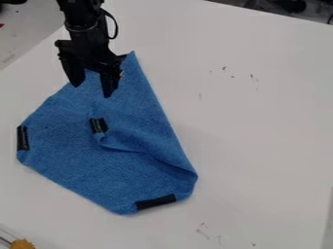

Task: Unfold the cloth from left to right

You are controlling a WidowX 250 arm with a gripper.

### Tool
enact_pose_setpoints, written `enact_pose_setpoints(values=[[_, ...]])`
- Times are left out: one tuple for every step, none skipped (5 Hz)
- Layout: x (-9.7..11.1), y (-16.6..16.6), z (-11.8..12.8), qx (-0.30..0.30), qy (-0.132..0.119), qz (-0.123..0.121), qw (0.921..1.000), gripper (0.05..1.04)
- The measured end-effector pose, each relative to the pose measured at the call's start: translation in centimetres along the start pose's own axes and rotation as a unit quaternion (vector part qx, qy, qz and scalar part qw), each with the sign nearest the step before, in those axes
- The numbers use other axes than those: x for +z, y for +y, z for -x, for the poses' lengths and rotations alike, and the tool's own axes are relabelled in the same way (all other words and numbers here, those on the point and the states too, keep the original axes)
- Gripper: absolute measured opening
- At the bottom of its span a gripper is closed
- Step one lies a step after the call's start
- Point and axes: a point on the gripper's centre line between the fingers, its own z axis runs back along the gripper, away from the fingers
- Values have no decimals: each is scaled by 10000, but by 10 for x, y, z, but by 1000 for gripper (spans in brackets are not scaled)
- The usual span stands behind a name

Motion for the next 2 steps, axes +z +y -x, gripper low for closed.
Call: enact_pose_setpoints(values=[[-11, -3, 7, 33, 180, 66, 9998, 1001], [-23, -10, 23, 226, 293, 119, 9992, 1001]])
